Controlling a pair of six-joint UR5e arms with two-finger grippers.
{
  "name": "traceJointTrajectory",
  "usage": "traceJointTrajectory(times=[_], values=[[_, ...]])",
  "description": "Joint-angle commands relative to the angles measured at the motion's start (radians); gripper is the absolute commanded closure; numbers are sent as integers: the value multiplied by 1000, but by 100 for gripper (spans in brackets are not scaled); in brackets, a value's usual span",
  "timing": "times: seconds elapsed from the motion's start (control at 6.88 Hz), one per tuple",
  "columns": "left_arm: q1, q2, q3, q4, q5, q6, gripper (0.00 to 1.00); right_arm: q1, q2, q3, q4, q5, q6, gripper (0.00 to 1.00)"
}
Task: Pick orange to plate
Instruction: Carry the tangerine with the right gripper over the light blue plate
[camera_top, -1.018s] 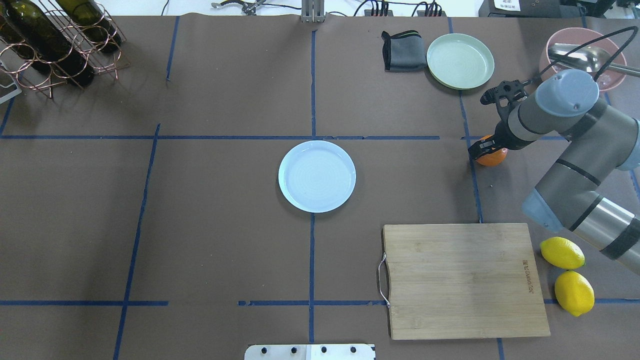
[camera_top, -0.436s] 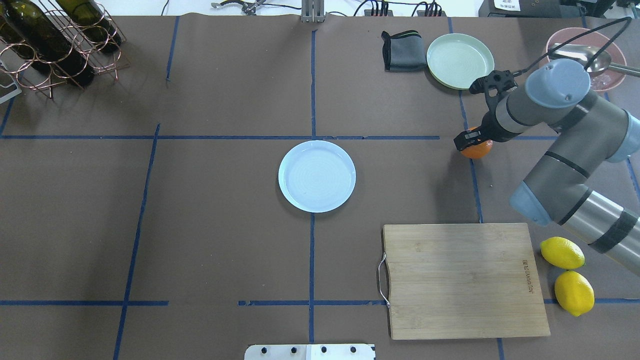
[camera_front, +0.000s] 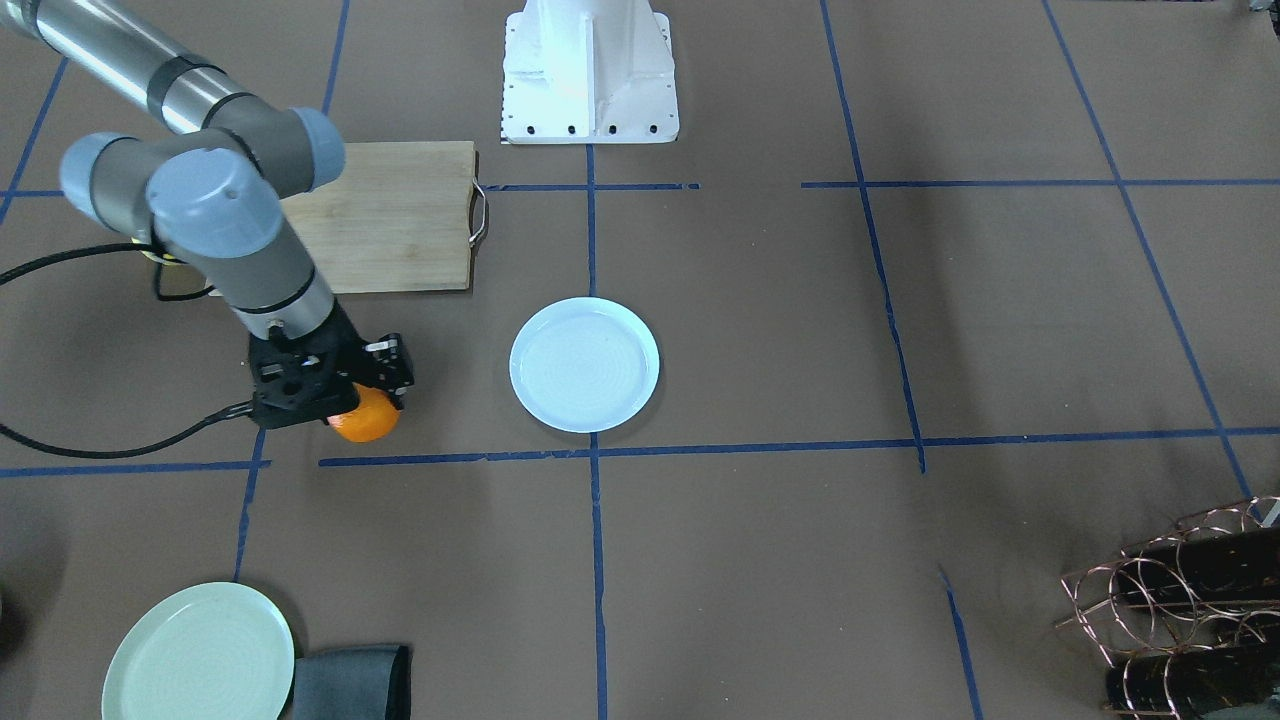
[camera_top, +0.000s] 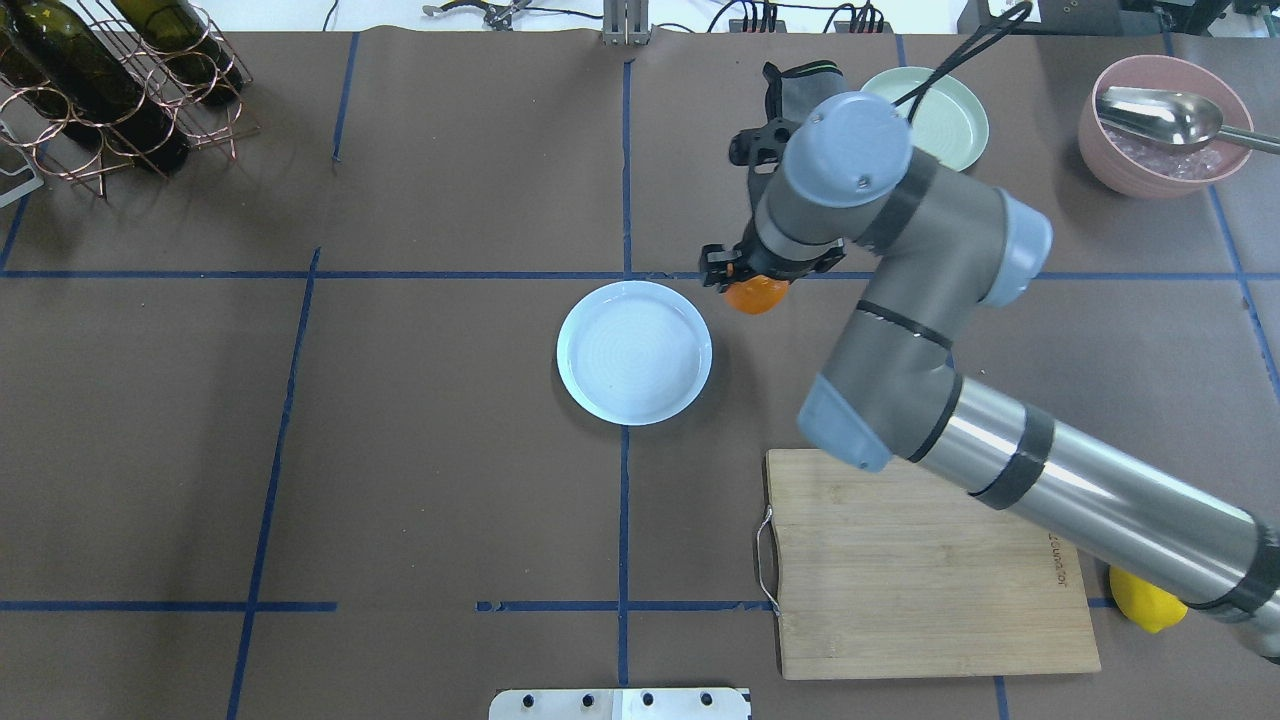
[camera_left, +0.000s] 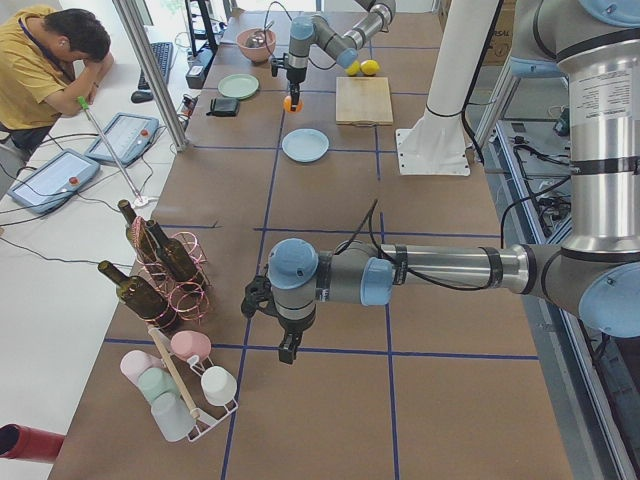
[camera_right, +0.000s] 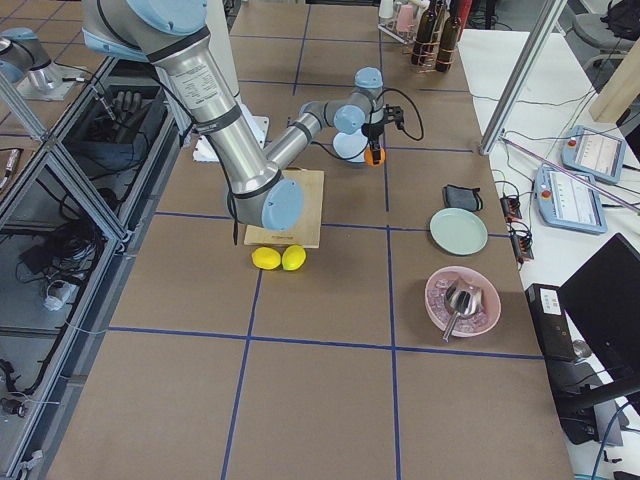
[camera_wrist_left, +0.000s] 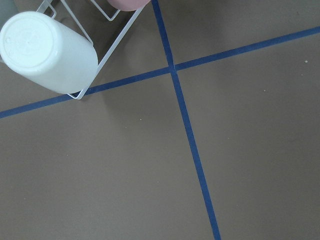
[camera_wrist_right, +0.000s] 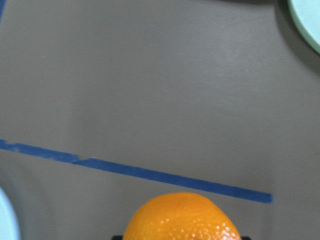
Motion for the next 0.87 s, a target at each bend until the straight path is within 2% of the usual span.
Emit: traceJointTrajectory(times=[0.0,0.15,0.29,0.58,0.73], values=[[0,2,-3,0,-2,0,0,-115,157,-115,-62,-118,124,63],[-1,2,-11,0,-2,-1,0,-142,220,-216,-62,-159,144,62],[-2,3,-17,2,-2,-2,0,-157,249,-275,-57,-185,152,62],[-2,3,-17,2,-2,-2,0,-177,244,-278,-60,-188,153,60],[-2,3,-17,2,-2,-2,0,-185,239,-278,-62,-204,152,54]])
